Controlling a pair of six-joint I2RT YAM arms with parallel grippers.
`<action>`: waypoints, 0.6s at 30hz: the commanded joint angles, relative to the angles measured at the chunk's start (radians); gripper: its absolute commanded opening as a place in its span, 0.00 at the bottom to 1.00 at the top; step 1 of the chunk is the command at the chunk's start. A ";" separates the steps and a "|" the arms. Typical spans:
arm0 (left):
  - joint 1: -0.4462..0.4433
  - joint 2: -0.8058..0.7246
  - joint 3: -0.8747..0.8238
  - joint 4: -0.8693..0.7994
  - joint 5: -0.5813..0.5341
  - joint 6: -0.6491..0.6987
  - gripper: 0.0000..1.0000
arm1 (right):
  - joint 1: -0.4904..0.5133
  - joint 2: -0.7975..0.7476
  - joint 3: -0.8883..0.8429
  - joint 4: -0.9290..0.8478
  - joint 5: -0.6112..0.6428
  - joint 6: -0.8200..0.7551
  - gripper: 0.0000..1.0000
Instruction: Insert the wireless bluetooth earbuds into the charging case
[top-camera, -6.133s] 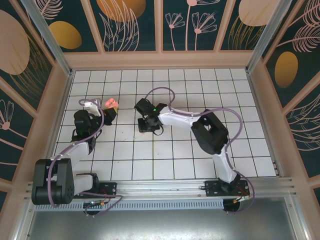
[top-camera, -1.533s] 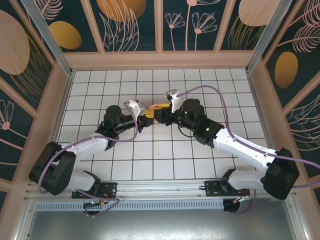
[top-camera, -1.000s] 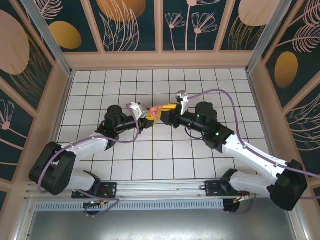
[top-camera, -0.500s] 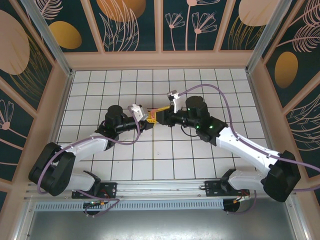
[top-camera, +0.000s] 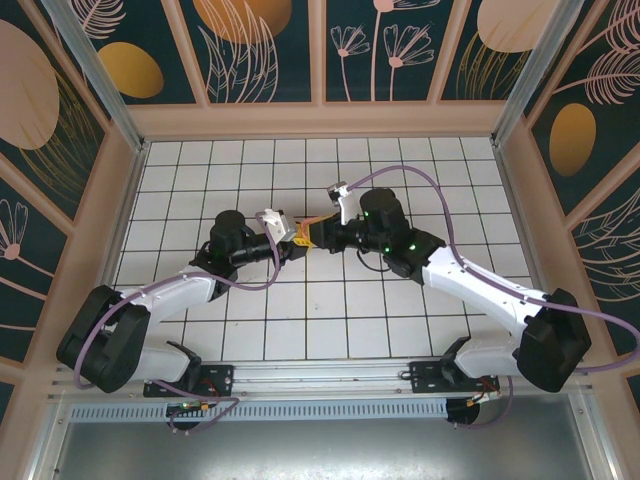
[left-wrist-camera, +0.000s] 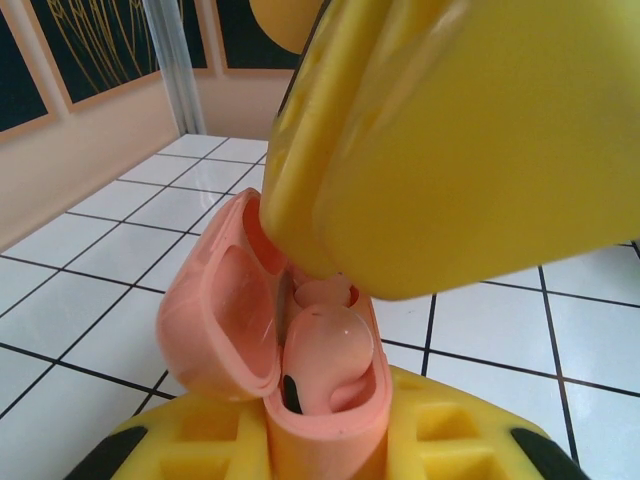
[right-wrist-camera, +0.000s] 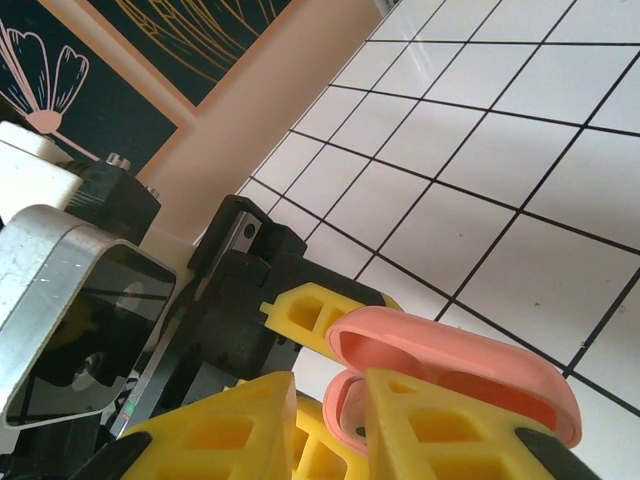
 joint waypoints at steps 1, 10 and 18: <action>-0.005 -0.026 0.032 -0.006 0.020 0.019 0.21 | 0.006 0.007 0.037 -0.035 0.016 -0.002 0.22; -0.007 -0.028 0.037 0.001 0.022 0.008 0.21 | 0.007 0.028 0.045 -0.082 0.027 -0.020 0.17; -0.006 -0.037 0.038 -0.006 0.029 0.008 0.21 | 0.009 0.070 0.068 -0.115 0.062 -0.030 0.16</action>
